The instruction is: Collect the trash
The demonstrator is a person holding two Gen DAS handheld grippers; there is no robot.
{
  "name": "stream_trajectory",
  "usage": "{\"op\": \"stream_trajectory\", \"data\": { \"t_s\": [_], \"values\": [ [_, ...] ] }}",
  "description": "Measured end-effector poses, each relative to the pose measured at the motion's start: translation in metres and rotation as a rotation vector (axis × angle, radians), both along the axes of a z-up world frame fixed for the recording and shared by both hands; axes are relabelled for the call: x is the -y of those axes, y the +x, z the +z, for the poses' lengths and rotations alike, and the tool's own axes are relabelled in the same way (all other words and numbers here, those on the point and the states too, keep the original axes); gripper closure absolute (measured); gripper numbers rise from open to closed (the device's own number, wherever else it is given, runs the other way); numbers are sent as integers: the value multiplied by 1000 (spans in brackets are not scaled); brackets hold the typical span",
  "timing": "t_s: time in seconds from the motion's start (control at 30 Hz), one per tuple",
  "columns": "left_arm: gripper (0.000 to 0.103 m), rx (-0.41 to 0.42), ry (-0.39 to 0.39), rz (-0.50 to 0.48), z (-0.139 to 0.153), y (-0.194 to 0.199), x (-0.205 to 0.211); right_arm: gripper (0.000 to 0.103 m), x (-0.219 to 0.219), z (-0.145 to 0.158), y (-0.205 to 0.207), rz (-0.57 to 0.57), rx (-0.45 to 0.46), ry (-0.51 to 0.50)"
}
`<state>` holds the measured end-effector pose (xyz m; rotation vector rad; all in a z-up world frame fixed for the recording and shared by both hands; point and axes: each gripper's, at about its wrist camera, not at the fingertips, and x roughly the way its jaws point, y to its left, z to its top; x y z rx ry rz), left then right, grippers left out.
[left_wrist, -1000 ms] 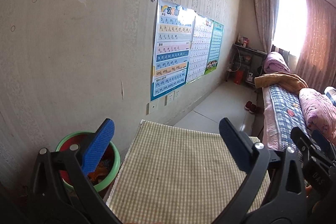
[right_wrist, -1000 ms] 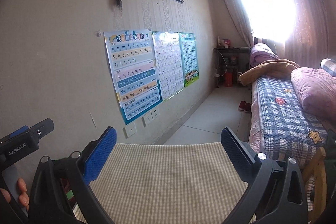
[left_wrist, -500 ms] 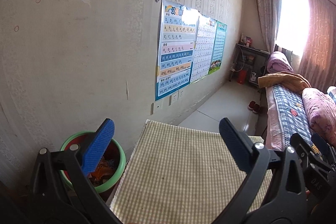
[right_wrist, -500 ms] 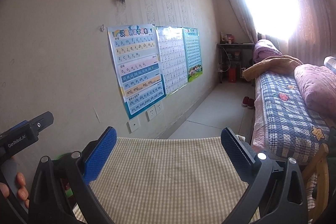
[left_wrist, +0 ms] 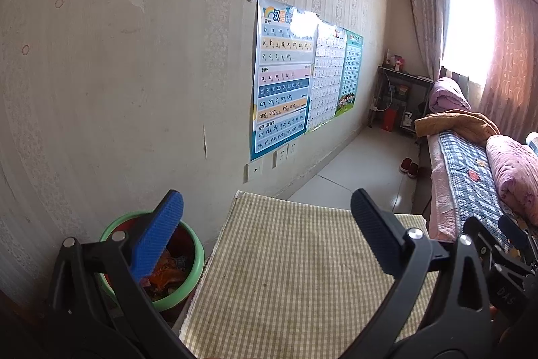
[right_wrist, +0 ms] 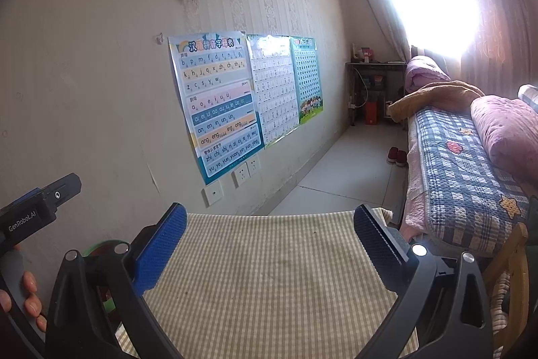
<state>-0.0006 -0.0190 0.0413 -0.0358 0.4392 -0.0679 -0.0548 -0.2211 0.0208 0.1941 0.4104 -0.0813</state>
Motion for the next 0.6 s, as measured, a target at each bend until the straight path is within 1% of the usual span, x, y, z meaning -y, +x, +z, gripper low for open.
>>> {"op": "stream_trajectory", "data": {
  "t_s": [0.23,0.4,0.43,0.47,0.53,0.6],
  "values": [
    [5,-11,6,-8,-3,2,3,6,6,-9,2,-8,-27,6],
    [5,-23,13,-15,-7,3,4,6,11,-25,6,-5,-71,4],
    [5,-29,5,-15,-9,4,2,6,13,-31,9,1,-92,2],
    [5,-37,-6,-16,-13,5,0,6,16,-43,16,15,-136,3],
    [5,-57,-9,-22,-22,8,-5,7,27,-77,30,38,-252,17],
    [5,-98,-11,-28,-37,11,-14,7,41,-117,39,20,-346,9]
  ]
}}
